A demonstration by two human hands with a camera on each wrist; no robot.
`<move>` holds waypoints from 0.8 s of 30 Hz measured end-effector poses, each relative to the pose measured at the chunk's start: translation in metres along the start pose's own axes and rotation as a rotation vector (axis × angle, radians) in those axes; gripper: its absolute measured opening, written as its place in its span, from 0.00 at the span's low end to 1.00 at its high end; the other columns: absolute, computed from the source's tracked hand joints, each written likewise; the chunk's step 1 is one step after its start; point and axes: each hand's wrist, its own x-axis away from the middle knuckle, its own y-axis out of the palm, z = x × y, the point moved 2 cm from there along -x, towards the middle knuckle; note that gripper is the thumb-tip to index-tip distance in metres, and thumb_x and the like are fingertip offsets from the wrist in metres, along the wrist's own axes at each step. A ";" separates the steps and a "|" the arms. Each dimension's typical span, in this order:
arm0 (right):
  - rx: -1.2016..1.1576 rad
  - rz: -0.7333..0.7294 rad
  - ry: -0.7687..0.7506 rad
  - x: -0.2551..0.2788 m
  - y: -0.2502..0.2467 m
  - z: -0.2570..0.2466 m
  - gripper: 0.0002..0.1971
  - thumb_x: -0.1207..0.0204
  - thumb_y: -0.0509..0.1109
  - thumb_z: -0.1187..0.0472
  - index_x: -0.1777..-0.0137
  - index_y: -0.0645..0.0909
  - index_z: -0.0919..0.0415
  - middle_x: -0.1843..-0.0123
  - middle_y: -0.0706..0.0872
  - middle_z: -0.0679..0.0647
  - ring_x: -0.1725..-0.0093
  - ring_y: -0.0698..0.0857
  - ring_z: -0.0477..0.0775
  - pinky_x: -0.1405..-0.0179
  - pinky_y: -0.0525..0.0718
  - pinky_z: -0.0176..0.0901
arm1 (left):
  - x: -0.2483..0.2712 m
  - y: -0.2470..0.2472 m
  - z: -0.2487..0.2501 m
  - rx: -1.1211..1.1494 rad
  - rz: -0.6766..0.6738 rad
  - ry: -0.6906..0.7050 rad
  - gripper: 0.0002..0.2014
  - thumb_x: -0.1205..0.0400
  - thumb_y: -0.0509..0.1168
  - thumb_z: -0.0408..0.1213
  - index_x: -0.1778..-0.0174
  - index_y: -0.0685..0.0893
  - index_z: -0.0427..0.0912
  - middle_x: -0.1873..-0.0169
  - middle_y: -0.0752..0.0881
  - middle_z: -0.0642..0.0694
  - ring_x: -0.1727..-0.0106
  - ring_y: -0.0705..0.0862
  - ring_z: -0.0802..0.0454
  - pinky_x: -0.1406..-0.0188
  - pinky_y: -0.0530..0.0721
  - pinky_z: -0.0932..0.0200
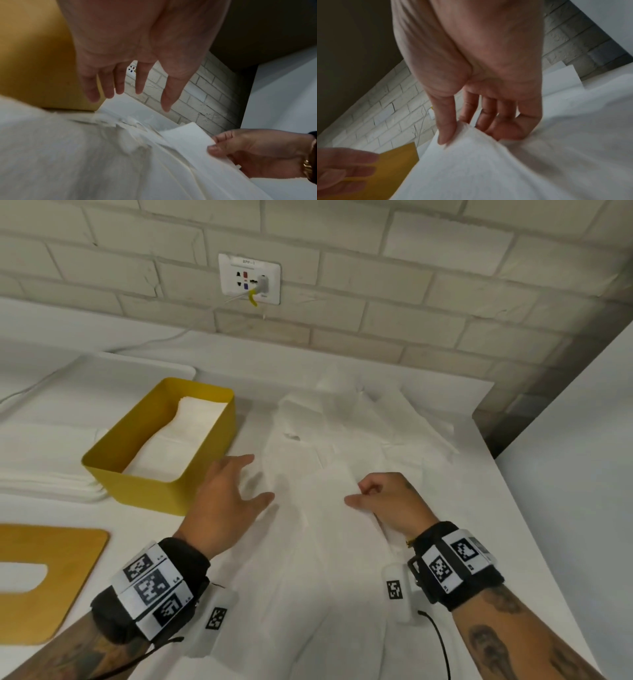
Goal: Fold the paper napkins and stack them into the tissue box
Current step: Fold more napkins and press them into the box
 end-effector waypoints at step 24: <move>-0.098 -0.486 -0.018 0.067 0.030 -0.014 0.10 0.25 0.78 0.73 0.47 0.83 0.65 0.60 0.90 0.59 0.64 0.90 0.51 0.65 0.87 0.40 | 0.018 -0.003 -0.005 1.209 -0.128 -0.400 0.12 0.11 0.62 0.39 0.36 0.87 0.41 0.44 0.93 0.40 0.48 0.94 0.46 0.55 0.93 0.53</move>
